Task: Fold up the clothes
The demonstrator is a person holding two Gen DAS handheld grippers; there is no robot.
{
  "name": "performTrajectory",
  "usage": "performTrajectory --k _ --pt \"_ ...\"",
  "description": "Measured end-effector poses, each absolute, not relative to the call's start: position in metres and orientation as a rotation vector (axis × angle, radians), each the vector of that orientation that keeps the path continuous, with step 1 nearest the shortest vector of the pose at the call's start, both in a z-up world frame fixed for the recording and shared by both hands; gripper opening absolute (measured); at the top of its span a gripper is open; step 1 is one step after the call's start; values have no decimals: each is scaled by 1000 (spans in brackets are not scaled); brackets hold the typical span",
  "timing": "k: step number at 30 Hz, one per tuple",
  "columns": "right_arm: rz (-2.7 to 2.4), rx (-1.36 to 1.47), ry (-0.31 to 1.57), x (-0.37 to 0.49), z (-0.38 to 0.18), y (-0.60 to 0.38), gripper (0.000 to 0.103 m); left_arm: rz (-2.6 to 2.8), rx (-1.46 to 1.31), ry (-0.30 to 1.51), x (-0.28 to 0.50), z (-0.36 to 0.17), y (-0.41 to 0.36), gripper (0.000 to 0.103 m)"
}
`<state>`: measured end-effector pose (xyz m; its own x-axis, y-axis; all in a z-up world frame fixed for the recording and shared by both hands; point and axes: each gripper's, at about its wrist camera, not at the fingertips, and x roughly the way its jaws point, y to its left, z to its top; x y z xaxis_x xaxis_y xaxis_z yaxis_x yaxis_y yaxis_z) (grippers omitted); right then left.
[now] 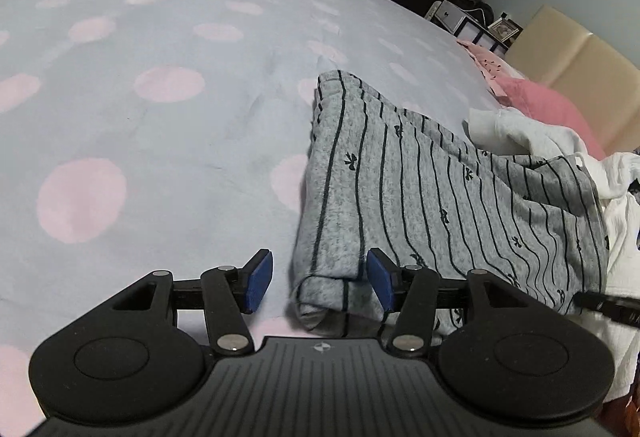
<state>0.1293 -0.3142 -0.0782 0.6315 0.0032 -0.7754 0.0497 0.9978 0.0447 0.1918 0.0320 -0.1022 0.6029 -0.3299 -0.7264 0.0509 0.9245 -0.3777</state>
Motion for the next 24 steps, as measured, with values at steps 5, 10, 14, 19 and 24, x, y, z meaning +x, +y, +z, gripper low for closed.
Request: performTrajectory --k 5,10,14,19,24 --pt "-21 96 913 134 -98 -310 46 -210 -366 962 199 -122 28 50" --pt "-1 77 927 139 -108 -297 46 -178 -372 959 196 -135 23 49" --pt "4 76 938 141 -112 -290 47 -192 -322 944 195 -133 13 28" --pt "-6 95 948 140 -112 -289 47 -193 -303 928 193 -123 13 14" --pt "-18 99 946 136 -104 -288 47 -162 -231 878 185 -106 7 11"
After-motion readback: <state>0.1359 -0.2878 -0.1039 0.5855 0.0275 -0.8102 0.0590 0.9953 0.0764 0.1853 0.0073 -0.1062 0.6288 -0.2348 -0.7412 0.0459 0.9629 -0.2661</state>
